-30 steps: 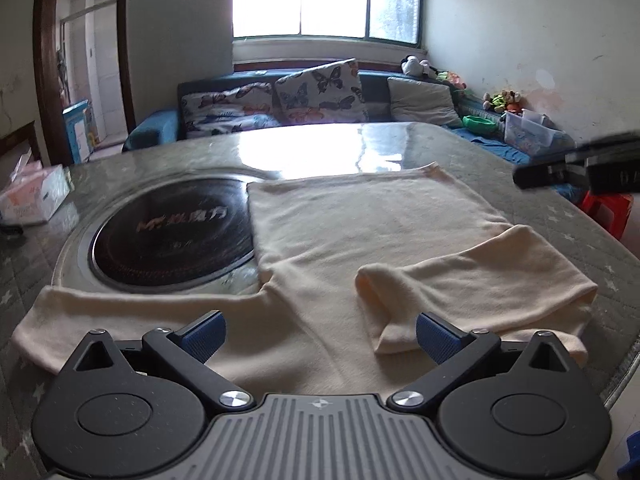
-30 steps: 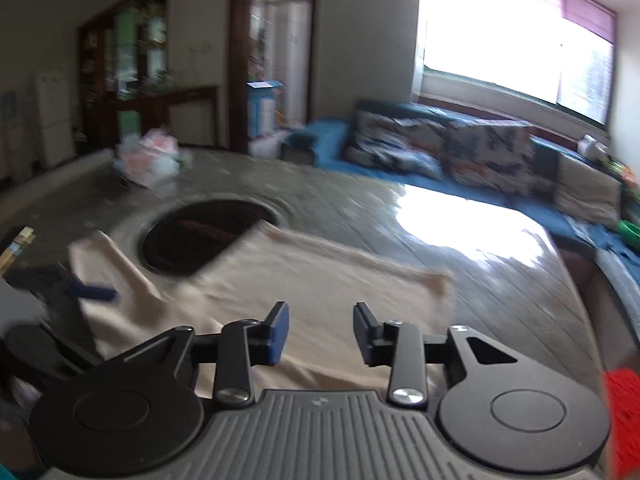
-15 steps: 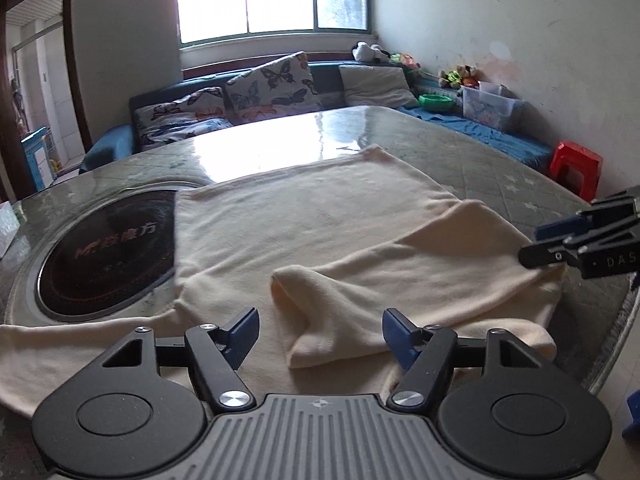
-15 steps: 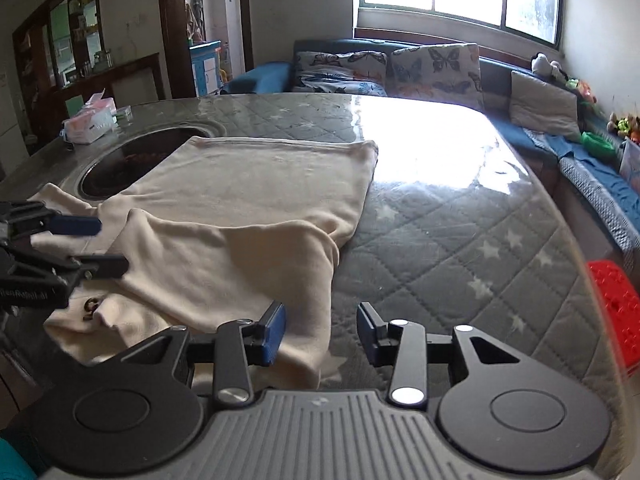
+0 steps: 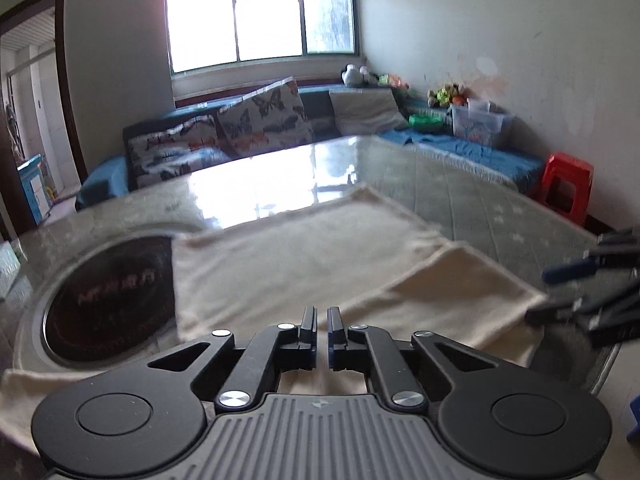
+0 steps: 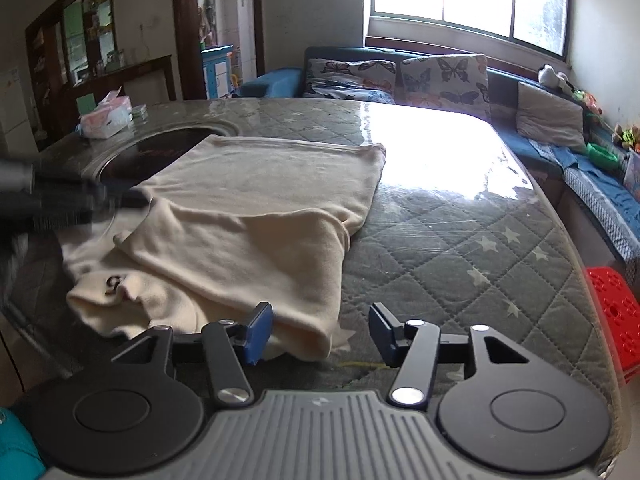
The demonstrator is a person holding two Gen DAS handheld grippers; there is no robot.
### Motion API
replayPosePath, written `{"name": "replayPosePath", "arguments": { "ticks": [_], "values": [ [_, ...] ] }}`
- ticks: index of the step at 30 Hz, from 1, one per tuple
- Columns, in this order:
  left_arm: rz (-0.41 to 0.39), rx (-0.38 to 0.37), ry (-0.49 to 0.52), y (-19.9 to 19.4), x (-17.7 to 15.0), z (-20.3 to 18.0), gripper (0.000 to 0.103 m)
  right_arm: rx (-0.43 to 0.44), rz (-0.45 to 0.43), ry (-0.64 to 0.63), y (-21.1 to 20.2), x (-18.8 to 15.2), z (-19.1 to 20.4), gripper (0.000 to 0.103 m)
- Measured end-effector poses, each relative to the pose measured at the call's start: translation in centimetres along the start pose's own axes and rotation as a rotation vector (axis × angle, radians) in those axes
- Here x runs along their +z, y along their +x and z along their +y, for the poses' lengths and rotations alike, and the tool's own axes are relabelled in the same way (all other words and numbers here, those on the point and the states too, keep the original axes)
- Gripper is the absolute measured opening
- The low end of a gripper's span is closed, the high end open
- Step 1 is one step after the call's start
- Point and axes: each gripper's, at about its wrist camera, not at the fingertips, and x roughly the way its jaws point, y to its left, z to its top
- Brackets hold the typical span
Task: Fold clothes
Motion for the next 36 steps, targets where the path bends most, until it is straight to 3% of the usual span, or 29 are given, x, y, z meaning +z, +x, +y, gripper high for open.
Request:
{"name": "replayPosePath", "arguments": {
  "ticks": [4,8,10,13,18,22,23,31,36],
  "values": [
    [-0.043,0.015,-0.010,-0.9,1.4,0.6,0.004,-0.010,-0.001,-0.001,0.4,-0.3,0.1,0.054],
    [0.019,-0.021,-0.038,-0.5,0.7,1.3,0.010,-0.013,-0.006,0.007,0.1,-0.5,-0.1,0.055],
    [0.058,-0.010,-0.012,0.1,-0.5,0.7,0.042,-0.018,-0.006,0.009,0.1,-0.6,-0.3,0.055],
    [0.098,0.011,0.011,1.0,-2.0,0.1,0.050,-0.024,-0.002,0.012,0.3,-0.7,-0.5,0.055],
    [0.157,0.019,-0.008,2.4,-3.1,0.3,0.047,-0.026,-0.001,0.014,0.6,-0.7,-0.5,0.055],
    [0.169,-0.011,-0.026,2.6,-3.5,0.6,0.011,-0.027,-0.003,0.021,0.7,-0.7,-0.5,0.055],
    [0.164,-0.012,-0.024,2.5,-3.4,0.5,0.007,-0.027,-0.002,0.022,0.8,-0.7,-0.5,0.055],
    [0.007,0.009,-0.039,-0.9,0.2,0.9,0.005,-0.065,-0.004,-0.001,0.8,-0.9,-0.2,0.055],
    [0.069,0.028,-0.041,-0.3,-1.0,1.7,0.006,-0.094,0.003,0.002,0.7,-1.2,-0.8,0.055]
  ]
}}
